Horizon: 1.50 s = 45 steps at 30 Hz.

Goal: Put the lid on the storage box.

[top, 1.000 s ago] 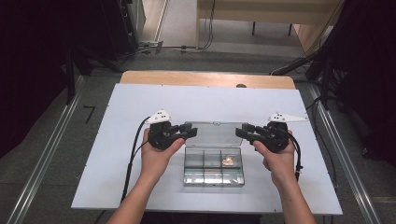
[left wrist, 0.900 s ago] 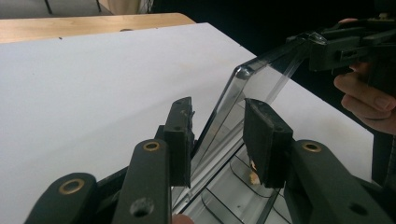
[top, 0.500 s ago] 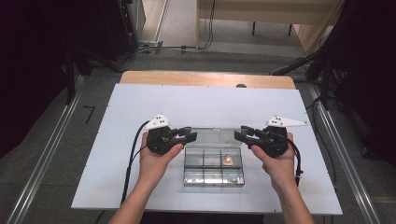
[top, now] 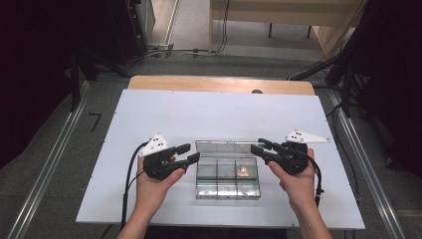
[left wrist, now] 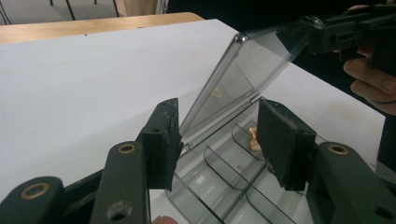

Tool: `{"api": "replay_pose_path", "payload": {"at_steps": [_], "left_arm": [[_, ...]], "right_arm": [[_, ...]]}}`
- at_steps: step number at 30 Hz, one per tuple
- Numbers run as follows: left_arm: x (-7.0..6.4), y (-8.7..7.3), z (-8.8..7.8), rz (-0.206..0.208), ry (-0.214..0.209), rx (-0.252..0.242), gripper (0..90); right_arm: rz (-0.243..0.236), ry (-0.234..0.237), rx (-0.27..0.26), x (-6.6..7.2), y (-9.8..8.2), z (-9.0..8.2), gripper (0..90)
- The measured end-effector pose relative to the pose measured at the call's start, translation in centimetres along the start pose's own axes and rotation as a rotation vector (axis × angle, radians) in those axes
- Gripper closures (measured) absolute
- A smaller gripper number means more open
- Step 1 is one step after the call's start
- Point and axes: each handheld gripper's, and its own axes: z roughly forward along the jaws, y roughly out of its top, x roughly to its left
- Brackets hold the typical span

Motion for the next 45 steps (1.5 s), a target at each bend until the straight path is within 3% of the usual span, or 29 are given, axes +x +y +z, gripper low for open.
{"api": "replay_pose_path", "payload": {"at_steps": [6, 12, 16, 19, 34, 45], "left_arm": [[-0.3, -0.9, -0.4, -0.005, -0.020, 0.000, 56.8], [-0.6, -1.2, 0.3, -0.003, -0.034, 0.008, 78.0], [-0.8, -1.4, 0.6, -0.001, -0.090, 0.008, 88.7], [-0.9, -1.4, 0.8, 0.001, -0.114, 0.011, 88.9], [-1.3, -1.5, 1.5, -0.004, -0.159, 0.000, 89.0], [-1.2, -2.0, 1.5, -0.007, -0.170, 0.006, 89.0]], "right_arm": [[0.005, -0.004, -0.005, 0.0, -0.4, -0.2, 53.7], [0.002, -0.006, -0.009, 0.1, -0.8, -0.2, 51.9], [0.003, -0.012, -0.003, 0.2, -0.9, -0.4, 51.0], [0.003, -0.015, 0.000, 0.2, -1.1, -0.6, 50.2], [0.025, -0.040, 0.040, -0.1, -2.8, -2.2, 45.6], [0.043, -0.024, 0.088, -0.1, -3.9, -1.9, 45.2]]}}
